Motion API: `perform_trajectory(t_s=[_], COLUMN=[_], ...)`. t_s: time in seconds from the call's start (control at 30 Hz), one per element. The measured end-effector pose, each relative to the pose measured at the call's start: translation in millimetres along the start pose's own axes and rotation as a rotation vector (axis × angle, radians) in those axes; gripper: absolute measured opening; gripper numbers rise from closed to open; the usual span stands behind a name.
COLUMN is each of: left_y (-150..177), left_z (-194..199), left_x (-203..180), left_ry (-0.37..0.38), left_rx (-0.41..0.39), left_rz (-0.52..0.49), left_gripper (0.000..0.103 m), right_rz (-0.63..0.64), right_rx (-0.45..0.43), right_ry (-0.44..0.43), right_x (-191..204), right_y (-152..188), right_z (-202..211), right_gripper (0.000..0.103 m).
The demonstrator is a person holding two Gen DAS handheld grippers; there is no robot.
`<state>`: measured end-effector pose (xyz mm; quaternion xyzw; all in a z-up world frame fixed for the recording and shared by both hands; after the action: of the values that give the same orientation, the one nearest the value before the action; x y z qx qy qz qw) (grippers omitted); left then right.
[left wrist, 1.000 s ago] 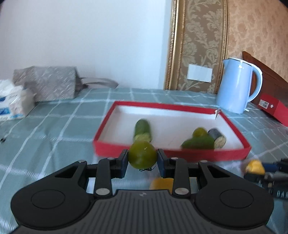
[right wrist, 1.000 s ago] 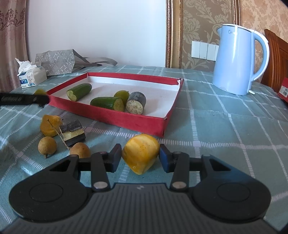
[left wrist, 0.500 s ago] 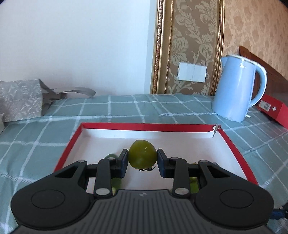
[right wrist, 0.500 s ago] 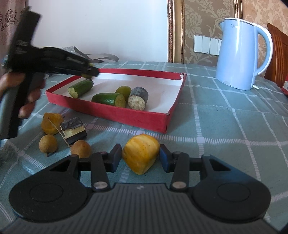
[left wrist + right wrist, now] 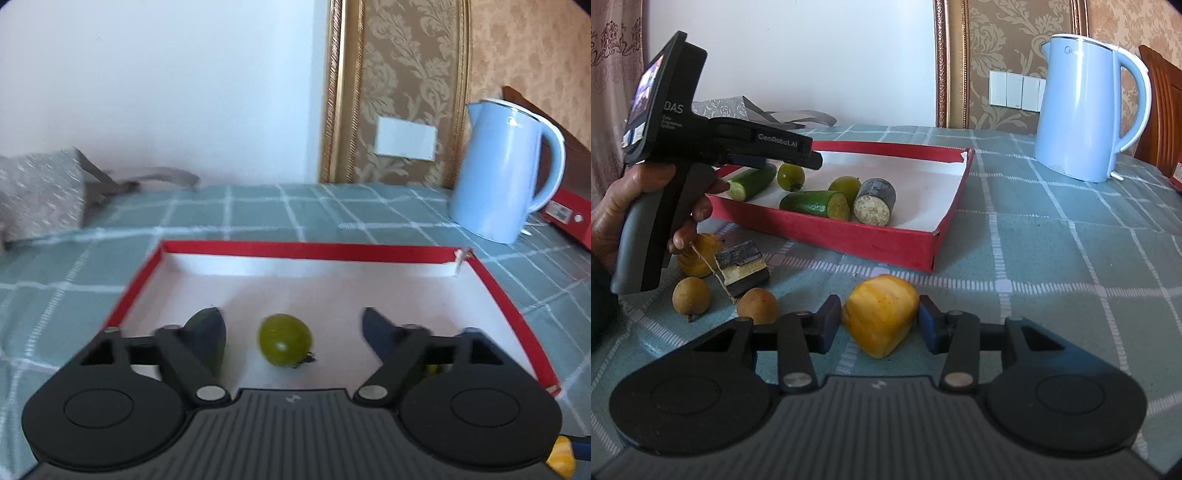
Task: Organize fruits
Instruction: 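Carry the green tomato into the red tray and open the left gripper, then carry the yellow jackfruit piece into the red tray and open the right gripper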
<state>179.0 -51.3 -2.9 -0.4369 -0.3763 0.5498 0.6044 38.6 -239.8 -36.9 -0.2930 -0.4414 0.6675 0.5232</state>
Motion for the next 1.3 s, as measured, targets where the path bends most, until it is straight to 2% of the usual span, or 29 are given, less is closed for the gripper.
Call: perform_trajectory(t_s=[0.1,0.33,0.43,0.5,0.57,0.73,0.9,1.03,1.17,1.3], left_y=[1.3,8.8,24.7,35.0,43.1,51.0,55.1,56.4,56.5,56.9], left_z=[14.9,81.8,111.3,121.6,126.3,127.5,128.3,127.3,127.7,126.7], left_x=[0.3,26.7,45.4,58.4,69.8,84.7,81.1,74.0,70.4,72.1], left_ry=[-0.033,-0.066,-0.092,-0.111,-0.107,-0.134,-0.125,-0.097,-0.084,-0.078], left_rx=[-0.029,-0.119,-0.125,-0.098,-0.058,-0.032,-0.021,-0.011,-0.009,-0.002], left_rz=[-0.048,-0.001,0.033,0.073,0.108,0.135,0.115,0.093,0.079,0.096], left_gripper=[0.085,0.085,0.089,0.09,0.09,0.09,0.09,0.09,0.09,0.09], right_rz=[-0.003,0.001,0.004,0.01,0.01,-0.001,0.012,0.043,0.066,0.077], right_rx=[0.0,0.0,0.001,0.002,0.001,-0.017,-0.078,-0.132,-0.15,-0.111], right_ry=[-0.001,0.001,0.003,0.006,0.006,0.013,0.035,0.046,0.09,0.119], right_x=[-0.4,0.2,1.1,2.3,2.5,1.2,2.0,5.1,1.9,-6.2], right_y=[0.1,0.2,0.3,0.5,0.5,0.2,-4.8,-27.4,-58.5,-82.4], right_z=[0.0,-0.2,-0.3,-0.6,-0.4,2.5,11.6,12.9,-11.9,-56.3], right_gripper=[0.043,0.043,0.043,0.043,0.043,0.042,0.042,0.042,0.042,0.042])
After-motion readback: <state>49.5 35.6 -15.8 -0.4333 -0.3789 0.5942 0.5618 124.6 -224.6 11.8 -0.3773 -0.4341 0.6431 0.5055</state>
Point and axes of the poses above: each gripper's, at about its wrist camera, not at the fingertips, and z roughly against the way its jaws point, x to its left, y to its underside, the point moved 3 cm from there along -z, roughly the way its jaws point, and after that the axes turned 10 degrees about -x, right-handed, at the moved point
